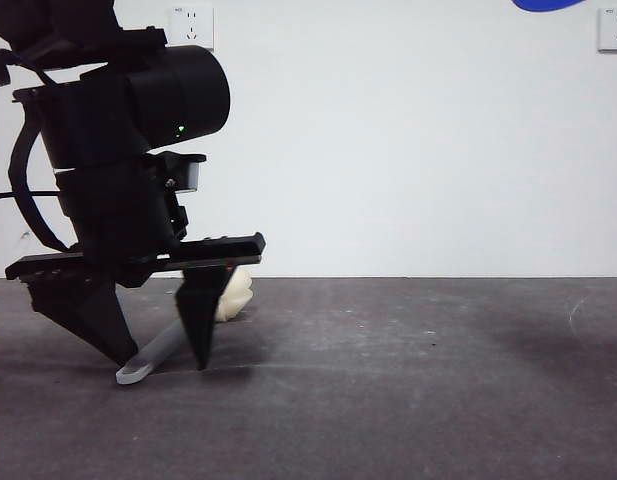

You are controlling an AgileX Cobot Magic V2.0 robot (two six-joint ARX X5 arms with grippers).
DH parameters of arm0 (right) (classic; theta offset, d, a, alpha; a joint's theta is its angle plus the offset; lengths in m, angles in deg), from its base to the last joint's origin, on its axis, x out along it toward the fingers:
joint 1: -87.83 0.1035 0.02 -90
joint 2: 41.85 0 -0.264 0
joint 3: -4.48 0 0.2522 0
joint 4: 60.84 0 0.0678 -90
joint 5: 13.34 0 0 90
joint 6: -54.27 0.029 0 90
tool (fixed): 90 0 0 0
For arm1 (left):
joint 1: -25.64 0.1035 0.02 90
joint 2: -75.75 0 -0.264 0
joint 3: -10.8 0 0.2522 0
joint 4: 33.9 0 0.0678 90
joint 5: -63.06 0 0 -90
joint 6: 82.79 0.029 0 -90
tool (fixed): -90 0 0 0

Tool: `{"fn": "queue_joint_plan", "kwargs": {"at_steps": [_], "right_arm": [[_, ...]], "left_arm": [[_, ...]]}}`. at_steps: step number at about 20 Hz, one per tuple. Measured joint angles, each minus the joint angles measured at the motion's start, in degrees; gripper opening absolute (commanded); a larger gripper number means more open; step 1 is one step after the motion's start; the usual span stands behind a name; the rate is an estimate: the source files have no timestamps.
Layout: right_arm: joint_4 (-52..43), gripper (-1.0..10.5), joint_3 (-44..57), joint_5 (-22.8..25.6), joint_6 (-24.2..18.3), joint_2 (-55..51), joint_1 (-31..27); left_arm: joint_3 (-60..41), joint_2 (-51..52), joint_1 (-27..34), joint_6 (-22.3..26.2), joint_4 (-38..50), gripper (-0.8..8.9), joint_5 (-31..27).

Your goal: Pick up the cup brush,pick up the cup,insert the brush into the cup,clean the cup,put the cup brush back,put the cup back to the fixed position on the table

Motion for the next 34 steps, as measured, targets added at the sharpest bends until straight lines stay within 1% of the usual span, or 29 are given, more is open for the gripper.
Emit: {"fn": "queue_joint_plan", "kwargs": {"at_steps": [1,5,8,11,15,17,20,23,26,27,29,34], "right_arm": [[-1.5,-0.2,0.0,0.0,-0.5,0.4,0.0],[-14.7,-0.2,4.1,0.0,-3.8,2.2,0.0],[-25.6,-0.2,9.9,-0.1,-7.8,5.0,-0.9],[-37.7,-0.2,16.4,-0.1,-10.3,9.3,-2.8],[-51.4,-0.2,21.4,-0.1,-12.2,20.0,-6.0],[-58.4,-0.2,21.5,-1.2,-12.6,27.7,-7.5],[-68.1,-0.2,21.5,-1.6,-12.3,39.1,-9.9],[-74.1,-0.2,21.6,-2.1,-11.6,47.6,-12.6],[-78.4,-0.2,21.6,-4.5,-11.5,51.8,-15.2],[-79.8,-0.2,21.6,-4.9,-11.5,52.5,-15.9],[-82.6,-0.2,21.6,-7.3,-11.3,54.4,-17.6],[-85.7,-0.2,21.6,-10.7,-11.3,59.5,-20.7]], "left_arm": [[0.0,0.3,0.0,0.3,0.0,5.01,0.6],[-0.6,4.5,0.0,0.9,-1.6,5.01,1.0],[-0.6,11.5,0.0,2.3,-1.8,5.01,1.0],[-0.6,19.1,0.0,3.5,-2.9,5.01,1.0],[-0.6,31.3,0.0,5.8,-7.0,5.01,1.0],[-0.6,36.8,-0.1,6.3,-10.1,5.01,1.0],[-0.6,44.1,-0.1,7.1,-14.4,5.01,1.0],[-0.6,49.6,-0.1,7.5,-17.8,5.01,1.0],[-0.6,53.2,-0.1,7.7,-21.2,5.01,1.0],[-0.6,53.8,-0.1,7.7,-22.1,5.01,1.0],[-0.6,54.6,-0.1,7.7,-23.5,5.01,1.0],[-0.6,54.7,-0.1,7.7,-23.5,5.01,1.0]]}}
